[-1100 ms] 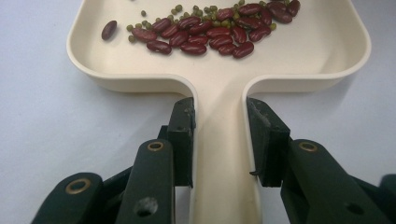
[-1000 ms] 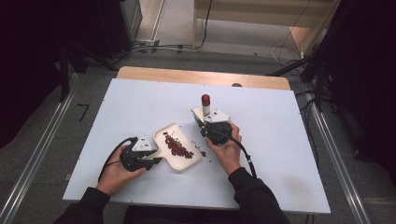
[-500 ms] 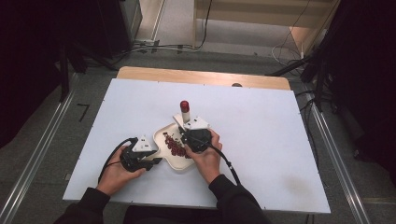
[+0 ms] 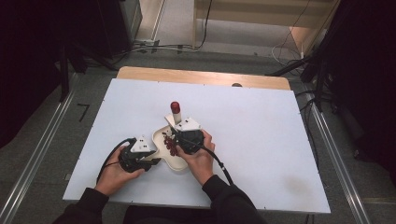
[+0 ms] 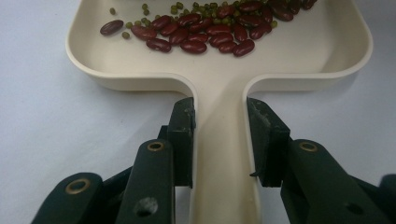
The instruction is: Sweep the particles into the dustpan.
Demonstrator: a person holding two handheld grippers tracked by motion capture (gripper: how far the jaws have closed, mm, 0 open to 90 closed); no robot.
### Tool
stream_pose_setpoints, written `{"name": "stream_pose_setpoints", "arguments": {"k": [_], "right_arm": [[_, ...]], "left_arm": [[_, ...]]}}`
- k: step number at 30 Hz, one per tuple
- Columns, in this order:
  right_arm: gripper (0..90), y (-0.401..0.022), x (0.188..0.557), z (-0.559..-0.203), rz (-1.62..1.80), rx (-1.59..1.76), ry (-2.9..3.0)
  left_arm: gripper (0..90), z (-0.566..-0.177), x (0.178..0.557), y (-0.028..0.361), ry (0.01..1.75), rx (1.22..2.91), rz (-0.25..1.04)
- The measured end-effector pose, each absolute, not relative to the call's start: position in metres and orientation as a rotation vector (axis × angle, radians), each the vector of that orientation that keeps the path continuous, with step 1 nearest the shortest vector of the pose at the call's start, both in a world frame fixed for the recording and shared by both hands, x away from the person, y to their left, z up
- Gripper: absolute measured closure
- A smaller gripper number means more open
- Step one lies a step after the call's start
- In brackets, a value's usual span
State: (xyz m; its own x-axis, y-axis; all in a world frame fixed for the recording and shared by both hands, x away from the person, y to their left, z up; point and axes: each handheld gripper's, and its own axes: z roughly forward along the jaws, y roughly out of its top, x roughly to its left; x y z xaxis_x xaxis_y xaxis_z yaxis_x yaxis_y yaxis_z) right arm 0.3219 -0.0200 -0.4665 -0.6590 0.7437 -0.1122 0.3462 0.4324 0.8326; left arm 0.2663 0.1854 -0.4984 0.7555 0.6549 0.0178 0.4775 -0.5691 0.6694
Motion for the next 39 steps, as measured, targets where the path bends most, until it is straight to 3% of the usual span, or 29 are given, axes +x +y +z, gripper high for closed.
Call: {"name": "stream_pose_setpoints", "arguments": {"k": [8,17,39], "right_arm": [[64.3,-0.059,0.330,-0.456,1.104,0.976,2.149],[64.3,-0.086,0.322,-0.469,0.999,1.021,2.128],[64.3,-0.033,0.294,-0.466,1.135,1.032,2.154]], "left_arm": [[66.9,-0.499,0.261,0.191,0.806,2.297,0.338],[66.9,-0.499,0.259,0.183,0.764,2.312,0.315],[67.0,-0.499,0.254,0.172,0.760,2.328,0.307]]}}
